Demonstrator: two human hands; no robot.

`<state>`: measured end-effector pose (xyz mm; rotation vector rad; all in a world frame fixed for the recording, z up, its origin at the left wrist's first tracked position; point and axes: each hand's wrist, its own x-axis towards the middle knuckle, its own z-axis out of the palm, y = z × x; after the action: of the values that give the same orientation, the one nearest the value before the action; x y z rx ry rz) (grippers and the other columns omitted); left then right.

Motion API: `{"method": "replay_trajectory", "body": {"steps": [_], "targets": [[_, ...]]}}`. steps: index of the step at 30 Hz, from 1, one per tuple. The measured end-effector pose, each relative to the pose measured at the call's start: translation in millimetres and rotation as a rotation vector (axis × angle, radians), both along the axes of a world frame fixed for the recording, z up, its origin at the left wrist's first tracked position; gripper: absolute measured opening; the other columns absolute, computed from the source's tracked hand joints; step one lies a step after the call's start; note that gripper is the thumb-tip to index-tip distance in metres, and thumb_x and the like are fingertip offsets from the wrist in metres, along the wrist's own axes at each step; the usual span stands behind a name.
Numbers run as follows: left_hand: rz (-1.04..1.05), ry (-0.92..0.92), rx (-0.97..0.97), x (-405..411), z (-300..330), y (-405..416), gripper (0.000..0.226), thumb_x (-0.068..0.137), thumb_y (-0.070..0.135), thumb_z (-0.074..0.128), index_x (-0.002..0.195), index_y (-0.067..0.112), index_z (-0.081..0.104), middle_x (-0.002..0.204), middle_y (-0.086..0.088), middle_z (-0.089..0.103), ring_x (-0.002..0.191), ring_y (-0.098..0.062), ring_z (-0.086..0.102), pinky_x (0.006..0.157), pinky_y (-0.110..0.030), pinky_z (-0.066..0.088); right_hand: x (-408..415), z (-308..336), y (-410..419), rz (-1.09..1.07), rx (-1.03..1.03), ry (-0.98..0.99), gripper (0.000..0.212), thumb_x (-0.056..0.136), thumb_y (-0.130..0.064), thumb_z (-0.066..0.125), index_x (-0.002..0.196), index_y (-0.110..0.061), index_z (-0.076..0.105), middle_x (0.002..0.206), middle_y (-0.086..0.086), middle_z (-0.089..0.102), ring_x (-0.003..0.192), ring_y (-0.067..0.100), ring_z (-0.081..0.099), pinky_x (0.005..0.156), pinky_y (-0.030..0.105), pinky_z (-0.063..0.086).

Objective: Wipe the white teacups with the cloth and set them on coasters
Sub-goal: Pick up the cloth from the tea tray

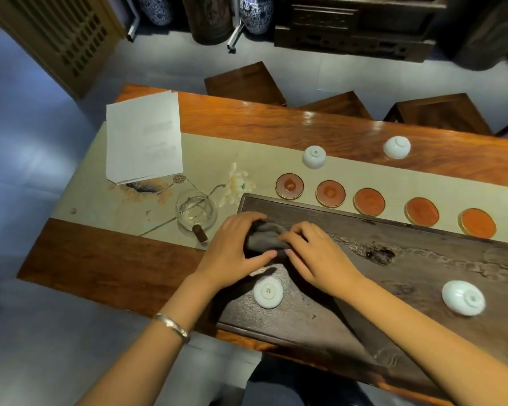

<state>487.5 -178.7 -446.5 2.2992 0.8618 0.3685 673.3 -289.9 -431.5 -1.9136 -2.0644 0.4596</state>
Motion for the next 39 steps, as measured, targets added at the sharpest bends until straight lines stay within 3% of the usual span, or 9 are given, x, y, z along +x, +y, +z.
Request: {"method": "replay_trajectory", "body": {"steps": [3, 7, 10, 17, 21, 26, 31, 35, 39], "targets": [[-0.076, -0.053, -0.11, 1, 31, -13, 0.068, 0.074, 0.067, 0.065, 0.134, 0.052, 0.036, 0.131, 0.041, 0.036, 0.131, 0.013, 0.03, 0.102, -0.005, 0.027, 2, 29, -28, 0.014, 0.023, 0.02, 0.025, 0.092, -0.022, 0.05, 0.113, -0.012, 0.057, 0.105, 0.01, 0.055, 0.093, 0.026, 0.052, 0.076, 0.036, 0.047], [-0.121, -0.142, -0.418, 9, 58, -39, 0.047, 0.075, 0.057, 0.072, 0.118, 0.049, 0.056, 0.12, 0.028, 0.06, 0.116, 0.007, 0.055, 0.095, -0.011, 0.043, 1, 59, -71, -0.014, 0.005, 0.051, 0.023, 0.093, -0.026, 0.046, 0.112, -0.019, 0.055, 0.104, 0.004, 0.053, 0.092, 0.019, 0.05, 0.076, 0.027, 0.043], [-0.209, -0.114, -0.536, 17, 64, -61, 0.043, 0.071, 0.049, 0.08, 0.11, 0.043, 0.063, 0.111, 0.024, 0.066, 0.109, 0.004, 0.06, 0.093, -0.014, 0.045, 0, 67, -100, -0.084, -0.024, 0.094, 0.021, 0.092, -0.028, 0.045, 0.11, -0.02, 0.054, 0.106, 0.001, 0.051, 0.095, 0.017, 0.05, 0.079, 0.027, 0.044], [-0.226, -0.106, -0.587, 37, 63, -102, 0.02, 0.081, 0.021, 0.079, 0.099, 0.024, 0.073, 0.094, 0.014, 0.071, 0.091, 0.003, 0.064, 0.081, -0.016, 0.047, -3, 67, -145, -0.231, -0.043, 0.153, 0.013, 0.092, -0.035, 0.046, 0.099, -0.025, 0.049, 0.097, -0.008, 0.05, 0.087, 0.011, 0.048, 0.072, 0.026, 0.041], [-0.297, -0.106, -0.622, 44, 65, -119, 0.011, 0.081, 0.02, 0.078, 0.091, 0.022, 0.073, 0.085, 0.01, 0.071, 0.08, 0.001, 0.062, 0.074, -0.018, 0.047, -4, 67, -153, -0.252, -0.07, 0.238, 0.026, 0.084, -0.043, 0.055, 0.086, -0.028, 0.034, 0.098, -0.015, 0.05, 0.087, 0.007, 0.049, 0.073, 0.026, 0.042], [-0.307, -0.078, -0.685, 44, 67, -118, 0.016, 0.079, 0.027, 0.079, 0.088, 0.026, 0.066, 0.081, 0.011, 0.067, 0.074, -0.001, 0.058, 0.07, -0.017, 0.045, -6, 70, -157, -0.231, -0.063, 0.309, 0.028, 0.087, -0.054, 0.051, 0.105, -0.038, 0.036, 0.108, -0.025, 0.051, 0.088, 0.0, 0.055, 0.067, 0.024, 0.047], [-0.189, -0.119, -0.82, 29, 62, -119, 0.026, 0.083, 0.019, 0.075, 0.097, 0.014, 0.054, 0.075, 0.01, 0.063, 0.069, -0.009, 0.052, 0.067, -0.023, 0.04, -15, 69, -151, -0.165, -0.055, 0.257, 0.033, 0.093, -0.041, 0.05, 0.126, -0.034, 0.048, 0.118, -0.015, 0.056, 0.106, 0.002, 0.055, 0.079, 0.025, 0.05], [0.006, -0.164, -0.837, 2, 55, -114, 0.02, 0.085, 0.01, 0.067, 0.103, 0.008, 0.06, 0.095, -0.006, 0.064, 0.085, -0.015, 0.06, 0.079, -0.019, 0.047, -17, 61, -145, -0.169, -0.096, 0.186, 0.039, 0.096, -0.034, 0.046, 0.135, -0.03, 0.044, 0.113, -0.006, 0.057, 0.104, 0.01, 0.055, 0.079, 0.027, 0.049], [0.255, -0.22, -0.647, -32, 37, -111, 0.022, 0.089, -0.006, 0.059, 0.087, 0.015, 0.066, 0.092, -0.002, 0.069, 0.084, 0.002, 0.066, 0.073, -0.007, 0.046, -22, 53, -139, -0.159, -0.137, 0.15, 0.04, 0.097, -0.029, 0.041, 0.137, -0.03, 0.039, 0.11, -0.005, 0.051, 0.097, 0.012, 0.055, 0.072, 0.026, 0.047]]}}
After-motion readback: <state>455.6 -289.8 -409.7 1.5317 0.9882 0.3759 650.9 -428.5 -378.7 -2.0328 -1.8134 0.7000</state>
